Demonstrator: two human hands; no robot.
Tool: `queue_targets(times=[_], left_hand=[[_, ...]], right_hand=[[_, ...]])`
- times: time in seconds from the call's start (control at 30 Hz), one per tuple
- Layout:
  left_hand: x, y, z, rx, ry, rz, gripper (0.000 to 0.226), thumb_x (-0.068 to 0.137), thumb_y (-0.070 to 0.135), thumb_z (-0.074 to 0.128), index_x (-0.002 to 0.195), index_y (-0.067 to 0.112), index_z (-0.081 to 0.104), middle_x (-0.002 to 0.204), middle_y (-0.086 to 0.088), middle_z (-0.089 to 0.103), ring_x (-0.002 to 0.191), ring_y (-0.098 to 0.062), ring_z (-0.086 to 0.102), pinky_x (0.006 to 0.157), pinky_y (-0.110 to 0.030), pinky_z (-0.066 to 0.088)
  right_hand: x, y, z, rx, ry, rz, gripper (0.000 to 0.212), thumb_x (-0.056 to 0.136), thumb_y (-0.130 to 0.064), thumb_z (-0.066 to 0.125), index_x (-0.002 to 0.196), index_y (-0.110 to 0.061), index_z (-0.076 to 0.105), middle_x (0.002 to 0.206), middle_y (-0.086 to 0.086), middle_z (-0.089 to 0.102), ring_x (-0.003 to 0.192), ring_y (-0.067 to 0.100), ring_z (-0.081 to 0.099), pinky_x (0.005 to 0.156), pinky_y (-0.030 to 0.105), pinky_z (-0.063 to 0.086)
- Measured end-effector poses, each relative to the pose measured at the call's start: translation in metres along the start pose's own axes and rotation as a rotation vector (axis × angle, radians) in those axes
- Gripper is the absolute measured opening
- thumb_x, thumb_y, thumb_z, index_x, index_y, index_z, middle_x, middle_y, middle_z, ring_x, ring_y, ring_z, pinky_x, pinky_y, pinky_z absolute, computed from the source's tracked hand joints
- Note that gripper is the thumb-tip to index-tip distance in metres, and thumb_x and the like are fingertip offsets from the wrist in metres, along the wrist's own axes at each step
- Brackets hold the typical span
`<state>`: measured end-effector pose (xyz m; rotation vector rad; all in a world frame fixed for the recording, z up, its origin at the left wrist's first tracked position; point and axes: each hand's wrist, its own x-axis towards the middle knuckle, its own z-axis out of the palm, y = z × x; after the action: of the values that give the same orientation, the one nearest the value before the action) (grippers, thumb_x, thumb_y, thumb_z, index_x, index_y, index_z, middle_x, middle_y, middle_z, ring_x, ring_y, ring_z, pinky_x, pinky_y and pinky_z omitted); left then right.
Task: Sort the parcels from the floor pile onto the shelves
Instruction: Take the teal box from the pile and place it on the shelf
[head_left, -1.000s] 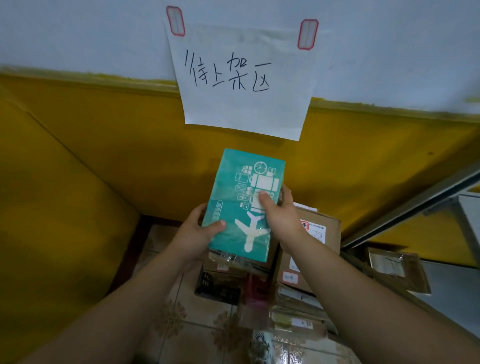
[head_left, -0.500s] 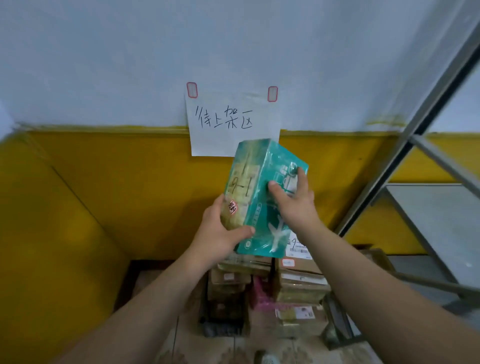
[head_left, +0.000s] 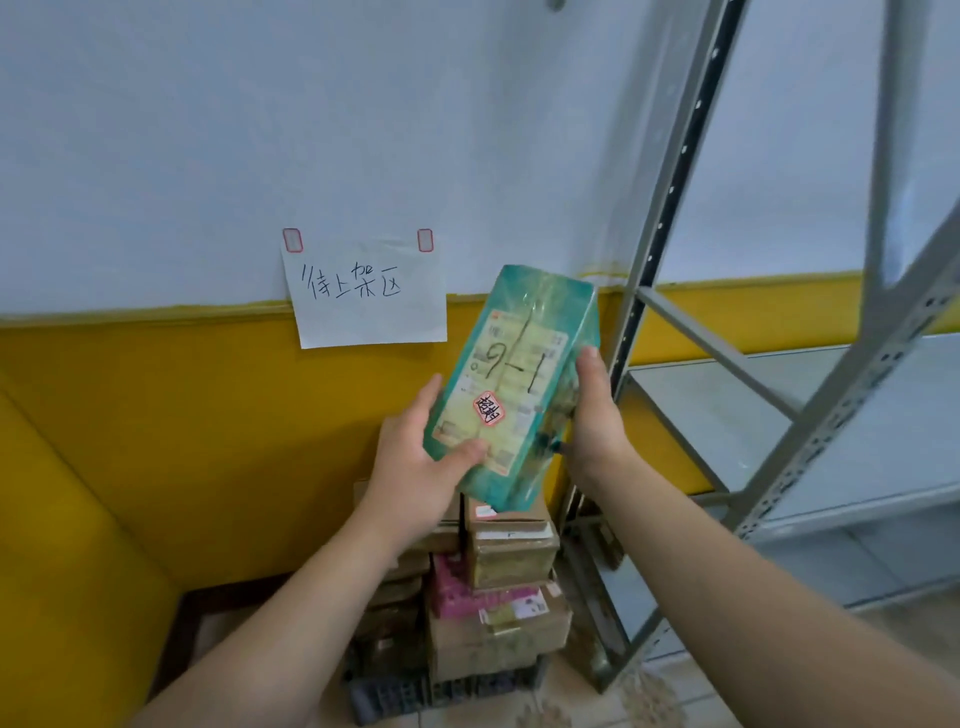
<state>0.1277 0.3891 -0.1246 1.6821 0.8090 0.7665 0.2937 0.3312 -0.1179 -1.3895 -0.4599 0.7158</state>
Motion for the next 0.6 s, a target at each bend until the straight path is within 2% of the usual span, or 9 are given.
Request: queue_targets(times=[0.07, 0.1, 0.17, 0.27, 0.37, 0.4, 0.47, 0.53, 0.6], left_hand=[[-0.009, 0.013, 0.01, -0.104, -0.03, -0.038, 0.075, 0.086, 0.006, 0.069, 0.148, 0.025, 0.032, 0.126, 0.007, 0.058, 0.111, -0.01, 0.061, 0.08, -0.024, 0.058], [-0.013, 0.018, 0.015, -0.128, -0.039, -0.054, 0.074, 0.086, 0.002, 0.068, 0.147, 0.024, 0.034, 0.123, 0.007, 0.06, 0.108, -0.011, 0.062, 0.08, -0.025, 0.058], [-0.021, 0.025, 0.028, -0.172, -0.05, -0.088, 0.075, 0.085, -0.002, 0.068, 0.146, 0.025, 0.035, 0.118, 0.007, 0.063, 0.107, -0.014, 0.064, 0.086, -0.038, 0.058], [-0.036, 0.031, 0.042, -0.164, -0.047, -0.1, 0.074, 0.082, -0.005, 0.069, 0.141, 0.028, 0.038, 0.121, 0.005, 0.062, 0.105, -0.015, 0.065, 0.087, -0.043, 0.057], [-0.053, 0.036, 0.046, -0.074, -0.073, -0.074, 0.072, 0.079, -0.005, 0.072, 0.135, 0.03, 0.043, 0.125, 0.006, 0.059, 0.102, -0.008, 0.066, 0.08, -0.031, 0.059], [-0.059, 0.039, 0.045, -0.028, -0.102, -0.065, 0.071, 0.079, -0.005, 0.073, 0.134, 0.029, 0.045, 0.123, 0.008, 0.059, 0.096, -0.003, 0.067, 0.074, -0.024, 0.058], [-0.069, 0.046, 0.045, 0.094, -0.175, -0.066, 0.07, 0.078, -0.004, 0.074, 0.134, 0.029, 0.047, 0.12, 0.009, 0.06, 0.088, 0.004, 0.066, 0.067, -0.017, 0.055], [-0.076, 0.053, 0.051, 0.145, -0.146, -0.067, 0.069, 0.078, 0.0, 0.076, 0.132, 0.033, 0.049, 0.12, 0.011, 0.06, 0.094, 0.0, 0.065, 0.067, -0.02, 0.056], [-0.08, 0.059, 0.063, 0.069, 0.005, -0.035, 0.066, 0.078, 0.006, 0.076, 0.131, 0.033, 0.047, 0.127, 0.009, 0.051, 0.107, -0.008, 0.058, 0.075, -0.029, 0.058]], right_hand=[[-0.001, 0.0, -0.018, 0.04, -0.035, 0.008, 0.118, 0.049, -0.101, 0.047, 0.15, -0.041, 0.034, 0.146, -0.004, 0.051, 0.134, 0.024, 0.048, 0.111, 0.06, 0.034], [-0.003, 0.0, -0.028, 0.039, -0.047, 0.002, 0.123, 0.046, -0.103, 0.048, 0.15, -0.04, 0.033, 0.146, -0.003, 0.051, 0.134, 0.025, 0.048, 0.111, 0.06, 0.034], [-0.013, -0.007, -0.043, 0.001, -0.053, -0.023, 0.122, 0.05, -0.1, 0.049, 0.152, -0.036, 0.028, 0.148, 0.0, 0.048, 0.134, 0.026, 0.047, 0.11, 0.06, 0.035], [-0.03, -0.016, -0.063, -0.082, -0.039, -0.053, 0.102, 0.067, -0.08, 0.051, 0.154, -0.034, 0.022, 0.151, 0.003, 0.041, 0.137, 0.027, 0.042, 0.11, 0.058, 0.036], [-0.043, -0.015, -0.094, -0.208, 0.043, -0.239, 0.092, 0.074, -0.072, 0.053, 0.154, -0.036, 0.023, 0.156, -0.001, 0.028, 0.141, 0.019, 0.033, 0.114, 0.045, 0.033], [-0.048, -0.016, -0.105, -0.23, 0.038, -0.286, 0.085, 0.078, -0.07, 0.054, 0.152, -0.037, 0.026, 0.154, 0.0, 0.031, 0.139, 0.017, 0.036, 0.113, 0.043, 0.034], [-0.056, -0.017, -0.126, -0.197, -0.01, -0.243, 0.059, 0.091, -0.053, 0.059, 0.143, -0.031, 0.043, 0.136, 0.003, 0.054, 0.123, 0.018, 0.056, 0.101, 0.042, 0.049], [-0.069, -0.018, -0.145, -0.165, 0.007, -0.151, 0.039, 0.094, -0.04, 0.062, 0.129, -0.025, 0.055, 0.114, 0.0, 0.065, 0.104, 0.019, 0.066, 0.087, 0.041, 0.057], [-0.084, -0.018, -0.162, -0.124, 0.127, -0.092, 0.026, 0.093, -0.039, 0.062, 0.115, -0.026, 0.059, 0.106, 0.0, 0.066, 0.099, 0.021, 0.067, 0.089, 0.048, 0.057]])
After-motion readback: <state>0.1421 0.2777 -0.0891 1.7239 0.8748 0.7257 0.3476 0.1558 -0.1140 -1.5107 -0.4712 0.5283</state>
